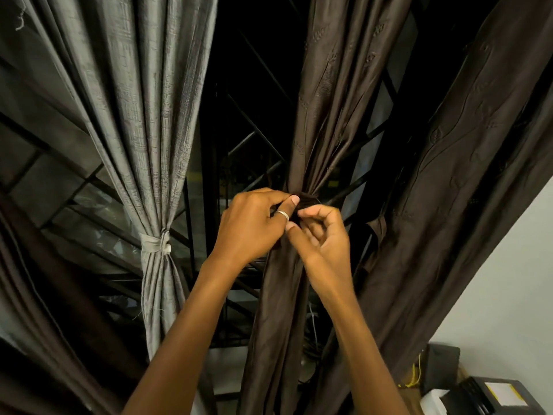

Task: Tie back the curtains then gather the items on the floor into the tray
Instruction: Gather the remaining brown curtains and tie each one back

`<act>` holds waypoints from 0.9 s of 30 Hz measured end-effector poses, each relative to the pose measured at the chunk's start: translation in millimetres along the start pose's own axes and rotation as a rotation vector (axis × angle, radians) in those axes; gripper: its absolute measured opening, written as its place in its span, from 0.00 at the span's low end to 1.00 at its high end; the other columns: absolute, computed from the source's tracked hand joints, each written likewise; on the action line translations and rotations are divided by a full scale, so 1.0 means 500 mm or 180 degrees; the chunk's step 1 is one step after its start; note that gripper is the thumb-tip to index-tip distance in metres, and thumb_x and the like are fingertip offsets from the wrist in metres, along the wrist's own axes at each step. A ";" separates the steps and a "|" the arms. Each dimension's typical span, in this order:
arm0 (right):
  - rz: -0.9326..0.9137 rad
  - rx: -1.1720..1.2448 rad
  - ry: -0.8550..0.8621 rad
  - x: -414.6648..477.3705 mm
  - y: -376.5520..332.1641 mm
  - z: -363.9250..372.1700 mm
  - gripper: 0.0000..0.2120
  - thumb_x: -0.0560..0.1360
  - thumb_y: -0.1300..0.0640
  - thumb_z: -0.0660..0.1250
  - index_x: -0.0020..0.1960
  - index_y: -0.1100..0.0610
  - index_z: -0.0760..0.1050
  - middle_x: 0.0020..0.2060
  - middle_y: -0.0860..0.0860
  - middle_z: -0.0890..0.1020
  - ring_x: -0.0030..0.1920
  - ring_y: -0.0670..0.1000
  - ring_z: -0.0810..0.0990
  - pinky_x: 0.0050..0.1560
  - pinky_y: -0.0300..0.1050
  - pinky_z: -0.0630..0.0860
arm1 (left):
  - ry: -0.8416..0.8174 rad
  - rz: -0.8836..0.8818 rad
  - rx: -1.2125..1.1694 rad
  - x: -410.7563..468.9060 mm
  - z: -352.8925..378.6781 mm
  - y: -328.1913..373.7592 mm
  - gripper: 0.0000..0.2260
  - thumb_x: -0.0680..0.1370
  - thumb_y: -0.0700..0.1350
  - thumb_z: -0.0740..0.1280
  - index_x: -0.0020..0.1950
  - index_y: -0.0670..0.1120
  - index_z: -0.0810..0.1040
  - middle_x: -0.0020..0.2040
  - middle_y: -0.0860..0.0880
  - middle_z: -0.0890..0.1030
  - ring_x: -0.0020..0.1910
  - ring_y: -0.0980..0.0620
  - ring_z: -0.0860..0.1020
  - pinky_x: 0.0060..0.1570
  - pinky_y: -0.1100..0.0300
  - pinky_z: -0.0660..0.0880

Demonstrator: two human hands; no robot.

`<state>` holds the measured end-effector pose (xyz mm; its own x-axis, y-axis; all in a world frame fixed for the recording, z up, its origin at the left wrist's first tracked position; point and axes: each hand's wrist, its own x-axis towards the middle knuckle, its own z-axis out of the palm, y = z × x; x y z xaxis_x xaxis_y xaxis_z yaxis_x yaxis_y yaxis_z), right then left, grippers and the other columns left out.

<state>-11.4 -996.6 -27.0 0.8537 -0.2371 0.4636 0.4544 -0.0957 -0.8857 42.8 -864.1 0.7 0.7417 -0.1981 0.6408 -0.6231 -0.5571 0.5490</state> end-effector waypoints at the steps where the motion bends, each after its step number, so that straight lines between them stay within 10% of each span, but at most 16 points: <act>1: -0.0102 -0.0391 -0.0092 -0.005 0.005 0.003 0.17 0.73 0.58 0.76 0.58 0.53 0.73 0.56 0.49 0.81 0.60 0.48 0.82 0.63 0.50 0.79 | -0.0033 -0.0101 -0.0045 0.002 -0.001 0.004 0.11 0.82 0.57 0.63 0.52 0.57 0.85 0.44 0.59 0.83 0.39 0.60 0.80 0.39 0.49 0.80; 7: -0.0997 -0.1963 -0.0066 -0.013 0.027 0.028 0.20 0.74 0.61 0.74 0.63 0.58 0.74 0.58 0.49 0.76 0.56 0.42 0.76 0.56 0.28 0.70 | -0.0146 -0.0369 -0.0001 0.010 -0.008 0.023 0.14 0.82 0.60 0.62 0.45 0.58 0.84 0.33 0.54 0.83 0.33 0.57 0.81 0.35 0.48 0.80; 15: -0.1525 -0.2666 0.0030 -0.010 0.057 0.026 0.07 0.81 0.64 0.63 0.57 0.65 0.77 0.56 0.58 0.79 0.60 0.56 0.80 0.59 0.48 0.80 | 0.0309 0.0262 0.1149 -0.015 -0.022 0.041 0.13 0.83 0.56 0.61 0.58 0.55 0.82 0.56 0.56 0.80 0.55 0.55 0.76 0.39 0.58 0.75; 19: -0.1490 -0.2591 -0.0118 -0.009 0.045 0.021 0.09 0.80 0.66 0.64 0.59 0.65 0.76 0.54 0.58 0.79 0.54 0.54 0.80 0.54 0.45 0.79 | -0.0216 0.0484 0.0859 -0.007 -0.025 0.049 0.10 0.85 0.56 0.55 0.58 0.55 0.75 0.45 0.59 0.77 0.43 0.59 0.75 0.33 0.63 0.67; 27: -0.1449 -0.2408 0.0295 0.006 -0.035 -0.039 0.07 0.82 0.59 0.64 0.58 0.56 0.77 0.51 0.49 0.80 0.47 0.47 0.80 0.46 0.49 0.78 | -0.0663 0.0098 -0.0466 0.000 -0.023 0.001 0.09 0.86 0.56 0.54 0.54 0.53 0.69 0.37 0.53 0.77 0.35 0.53 0.78 0.39 0.41 0.78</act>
<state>-21.7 -1014.6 -10.8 0.5922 -0.0944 0.8003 0.4270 -0.8054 -0.4110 39.5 -855.1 7.3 0.7475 -0.3836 0.5423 -0.6643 -0.4284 0.6125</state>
